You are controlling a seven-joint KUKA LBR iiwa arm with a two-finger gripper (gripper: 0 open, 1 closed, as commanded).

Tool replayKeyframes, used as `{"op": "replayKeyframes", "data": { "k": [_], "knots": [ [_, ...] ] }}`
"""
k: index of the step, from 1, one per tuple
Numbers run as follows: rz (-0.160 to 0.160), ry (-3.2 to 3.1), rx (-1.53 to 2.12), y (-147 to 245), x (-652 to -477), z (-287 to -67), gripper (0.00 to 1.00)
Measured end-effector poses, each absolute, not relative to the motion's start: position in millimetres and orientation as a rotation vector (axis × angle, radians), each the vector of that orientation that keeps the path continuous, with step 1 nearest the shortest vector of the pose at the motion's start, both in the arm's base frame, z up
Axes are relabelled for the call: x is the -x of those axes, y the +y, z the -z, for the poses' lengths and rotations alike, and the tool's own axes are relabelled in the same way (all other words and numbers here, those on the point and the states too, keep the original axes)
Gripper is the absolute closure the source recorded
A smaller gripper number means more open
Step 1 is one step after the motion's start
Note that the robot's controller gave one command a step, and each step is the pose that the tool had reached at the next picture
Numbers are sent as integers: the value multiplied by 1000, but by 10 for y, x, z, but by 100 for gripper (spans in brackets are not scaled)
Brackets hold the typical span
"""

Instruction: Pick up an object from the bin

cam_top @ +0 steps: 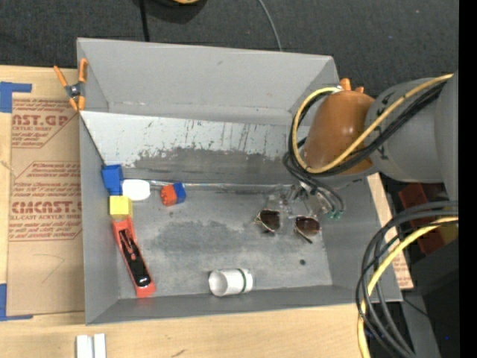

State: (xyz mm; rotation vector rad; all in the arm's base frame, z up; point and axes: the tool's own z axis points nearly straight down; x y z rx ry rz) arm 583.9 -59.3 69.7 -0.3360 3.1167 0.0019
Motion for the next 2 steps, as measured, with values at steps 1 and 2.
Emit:
{"op": "replayKeyframes", "data": {
  "k": [1, 2],
  "knots": [
    [-2, 3117, 336, -593, -5839, -697, 100],
    [-1, 3106, 392, -524, -5685, -2071, 100]
  ]
}}
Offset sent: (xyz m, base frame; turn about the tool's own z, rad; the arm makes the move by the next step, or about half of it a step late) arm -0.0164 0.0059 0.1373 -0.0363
